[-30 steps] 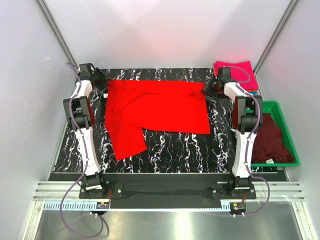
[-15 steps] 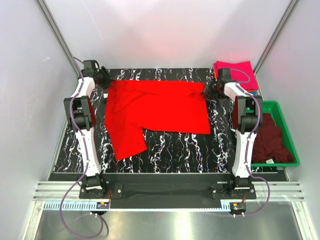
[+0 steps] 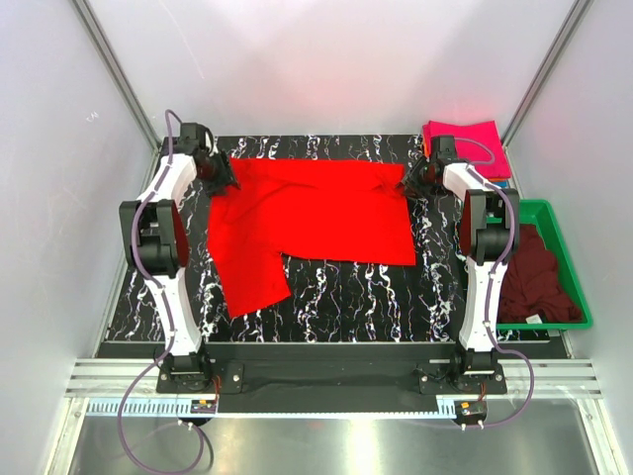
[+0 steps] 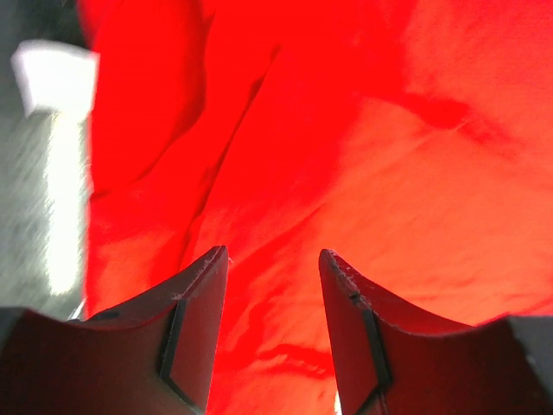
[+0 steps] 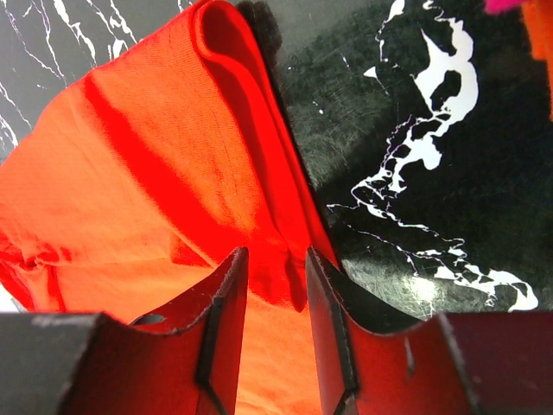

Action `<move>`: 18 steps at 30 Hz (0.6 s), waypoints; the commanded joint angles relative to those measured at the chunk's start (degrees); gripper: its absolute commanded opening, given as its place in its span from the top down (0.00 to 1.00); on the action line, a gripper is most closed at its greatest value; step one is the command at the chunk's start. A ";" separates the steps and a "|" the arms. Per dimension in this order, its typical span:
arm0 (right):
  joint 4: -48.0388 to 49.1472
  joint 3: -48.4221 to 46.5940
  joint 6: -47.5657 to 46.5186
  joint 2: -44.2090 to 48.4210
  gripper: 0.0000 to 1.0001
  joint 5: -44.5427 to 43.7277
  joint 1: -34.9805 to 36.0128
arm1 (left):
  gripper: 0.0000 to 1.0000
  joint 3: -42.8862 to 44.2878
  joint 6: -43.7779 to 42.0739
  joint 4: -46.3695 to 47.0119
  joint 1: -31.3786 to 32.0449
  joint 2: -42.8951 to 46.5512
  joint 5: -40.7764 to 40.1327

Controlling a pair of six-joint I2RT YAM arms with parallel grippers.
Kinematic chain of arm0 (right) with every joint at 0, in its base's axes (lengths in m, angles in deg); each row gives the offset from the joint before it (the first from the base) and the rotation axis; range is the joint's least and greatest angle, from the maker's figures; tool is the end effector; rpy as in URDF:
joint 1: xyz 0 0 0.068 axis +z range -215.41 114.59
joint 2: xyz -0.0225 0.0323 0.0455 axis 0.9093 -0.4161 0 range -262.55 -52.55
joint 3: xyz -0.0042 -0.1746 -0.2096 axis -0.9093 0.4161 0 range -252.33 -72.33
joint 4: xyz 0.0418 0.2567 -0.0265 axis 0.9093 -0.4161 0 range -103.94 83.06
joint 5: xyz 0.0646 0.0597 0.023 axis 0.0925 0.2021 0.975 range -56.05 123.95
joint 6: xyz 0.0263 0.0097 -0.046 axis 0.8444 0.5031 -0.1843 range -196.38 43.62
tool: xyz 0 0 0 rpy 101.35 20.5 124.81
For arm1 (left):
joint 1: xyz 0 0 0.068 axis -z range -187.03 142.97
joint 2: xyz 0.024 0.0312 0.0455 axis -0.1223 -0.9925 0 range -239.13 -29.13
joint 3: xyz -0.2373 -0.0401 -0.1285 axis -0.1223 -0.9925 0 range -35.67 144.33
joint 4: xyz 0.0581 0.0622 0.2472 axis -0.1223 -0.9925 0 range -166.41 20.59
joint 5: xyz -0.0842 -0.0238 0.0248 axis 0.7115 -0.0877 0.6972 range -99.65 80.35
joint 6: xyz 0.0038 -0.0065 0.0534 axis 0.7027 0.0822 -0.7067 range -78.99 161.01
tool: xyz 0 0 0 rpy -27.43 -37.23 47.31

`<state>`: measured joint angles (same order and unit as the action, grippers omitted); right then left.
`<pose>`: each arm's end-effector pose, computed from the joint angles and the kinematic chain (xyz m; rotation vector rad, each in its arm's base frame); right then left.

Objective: Fold and stack the t-shirts
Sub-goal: Fold the tshirt

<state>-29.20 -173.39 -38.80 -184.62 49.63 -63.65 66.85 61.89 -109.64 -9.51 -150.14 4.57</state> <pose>0.5020 0.0250 0.1479 0.6758 2.4714 0.6179 0.4637 0.0114 0.2262 -0.4391 2.5728 -0.4379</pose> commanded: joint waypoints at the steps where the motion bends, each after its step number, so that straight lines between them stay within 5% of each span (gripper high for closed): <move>1: -1.03 0.33 0.74 3.40 0.59 -0.30 0.17 | 0.48 -4.51 -3.22 -2.49 -0.60 5.86 -4.64; 18: -2.88 -0.02 1.53 4.37 0.56 -0.65 0.96 | 0.46 -12.78 -2.51 2.35 1.25 5.26 -7.10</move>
<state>-30.82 -172.97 -37.51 -183.92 49.61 -63.50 53.93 60.27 -109.81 -8.46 -144.81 -0.89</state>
